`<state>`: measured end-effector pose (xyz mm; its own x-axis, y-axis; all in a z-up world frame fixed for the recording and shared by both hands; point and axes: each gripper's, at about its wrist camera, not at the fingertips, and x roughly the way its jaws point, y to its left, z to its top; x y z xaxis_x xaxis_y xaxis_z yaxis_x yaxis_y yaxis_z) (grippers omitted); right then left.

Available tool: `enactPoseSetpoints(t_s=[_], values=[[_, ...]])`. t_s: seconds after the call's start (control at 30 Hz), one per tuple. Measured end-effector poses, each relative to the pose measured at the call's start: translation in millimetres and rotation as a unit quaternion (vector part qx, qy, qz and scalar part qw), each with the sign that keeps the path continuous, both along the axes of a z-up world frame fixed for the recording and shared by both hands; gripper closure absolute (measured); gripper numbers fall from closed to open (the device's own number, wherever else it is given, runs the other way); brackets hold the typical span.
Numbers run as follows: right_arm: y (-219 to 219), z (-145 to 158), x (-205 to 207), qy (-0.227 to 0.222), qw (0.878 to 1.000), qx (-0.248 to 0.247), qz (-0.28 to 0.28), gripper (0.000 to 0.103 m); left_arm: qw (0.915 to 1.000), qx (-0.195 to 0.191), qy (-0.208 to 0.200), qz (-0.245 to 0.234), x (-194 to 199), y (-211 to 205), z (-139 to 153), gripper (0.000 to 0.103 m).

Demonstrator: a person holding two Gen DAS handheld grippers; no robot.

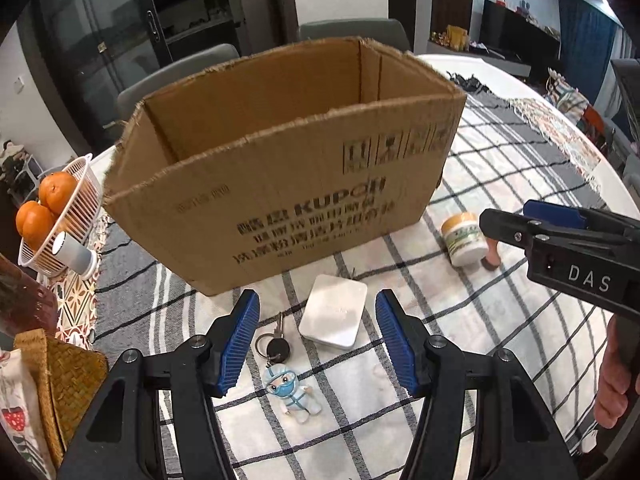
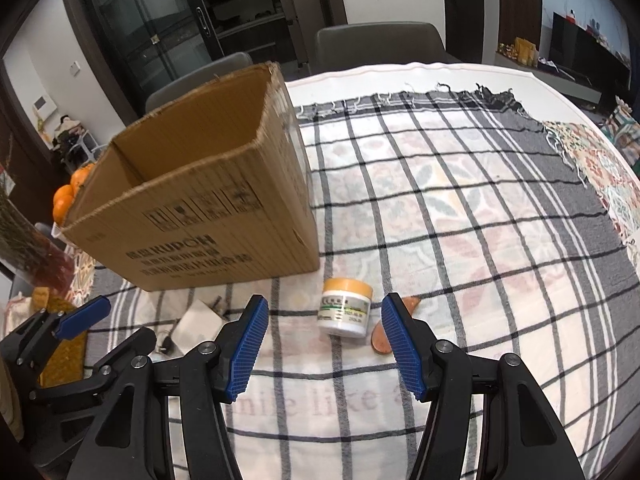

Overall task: Organize rigid objects
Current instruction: 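Move the left gripper to the white charger while the right gripper approaches the orange-lidded jar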

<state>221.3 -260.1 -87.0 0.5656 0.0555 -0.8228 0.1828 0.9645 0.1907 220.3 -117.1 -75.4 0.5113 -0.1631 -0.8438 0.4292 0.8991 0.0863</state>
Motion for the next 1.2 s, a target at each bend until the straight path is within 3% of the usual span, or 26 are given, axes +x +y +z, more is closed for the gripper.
enactPoseSetpoints(t_s=[0.43,1.2], values=[[-3,-35,8,0.035,0.999,-0.003,-0.007,0.043,0.9989,0.021,0.04,-0.012,12,-6,-40,0.043],[-8,-63,31,0.061,0.998,-0.002,-0.009,0.043,0.9965,0.013,0.08,-0.018,38,-14,-80,0.044]])
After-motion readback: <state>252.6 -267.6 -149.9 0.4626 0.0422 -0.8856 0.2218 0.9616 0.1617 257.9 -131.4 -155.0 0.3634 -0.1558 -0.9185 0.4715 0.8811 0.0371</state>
